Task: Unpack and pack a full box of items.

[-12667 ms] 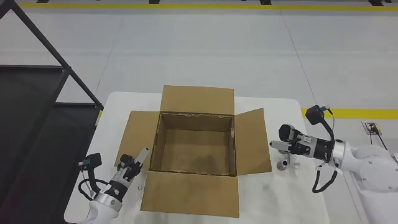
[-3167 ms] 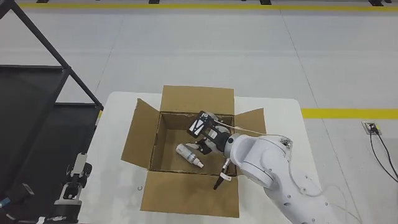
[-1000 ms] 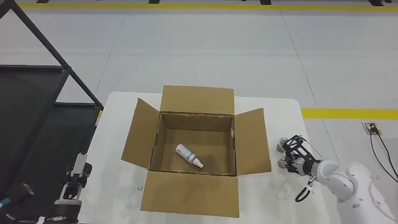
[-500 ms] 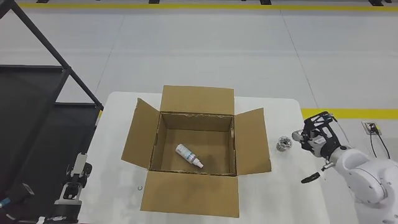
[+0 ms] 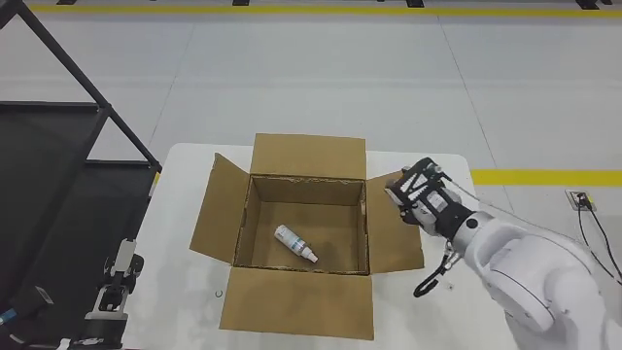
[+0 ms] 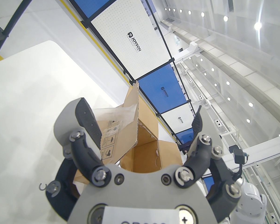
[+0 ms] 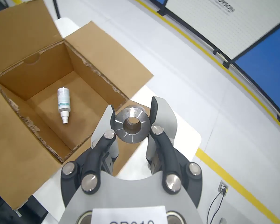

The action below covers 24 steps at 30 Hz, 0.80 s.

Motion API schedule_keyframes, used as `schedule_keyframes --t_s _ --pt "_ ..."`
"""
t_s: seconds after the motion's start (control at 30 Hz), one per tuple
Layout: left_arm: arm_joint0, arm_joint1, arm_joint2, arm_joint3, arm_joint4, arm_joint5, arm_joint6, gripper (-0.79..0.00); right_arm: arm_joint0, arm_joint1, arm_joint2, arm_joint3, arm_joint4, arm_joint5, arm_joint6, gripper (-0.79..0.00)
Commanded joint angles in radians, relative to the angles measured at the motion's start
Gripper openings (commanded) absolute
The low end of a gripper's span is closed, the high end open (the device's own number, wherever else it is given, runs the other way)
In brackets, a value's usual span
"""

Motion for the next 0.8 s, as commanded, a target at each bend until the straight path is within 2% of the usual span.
schedule_keyframes --t_s 0.0,0.23,0.47,0.77 --pt "0.0 0.0 0.0 0.0 0.0 0.0 0.0 0.0 0.091 -0.016 -0.134 0.075 -0.016 -0.005 0.022 -0.785" --pt "0.0 0.0 0.0 0.0 0.0 0.0 0.0 0.0 0.361 -0.107 -0.464 0.397 0.022 0.029 0.056 -0.785" --pt "0.0 0.0 0.0 0.0 0.0 0.0 0.0 0.0 0.551 -0.229 -0.673 0.753 0.129 0.076 0.031 -0.785" --pt "0.0 0.0 0.0 0.0 0.0 0.0 0.0 0.0 0.551 -0.229 -0.673 0.753 0.129 0.076 0.031 -0.785"
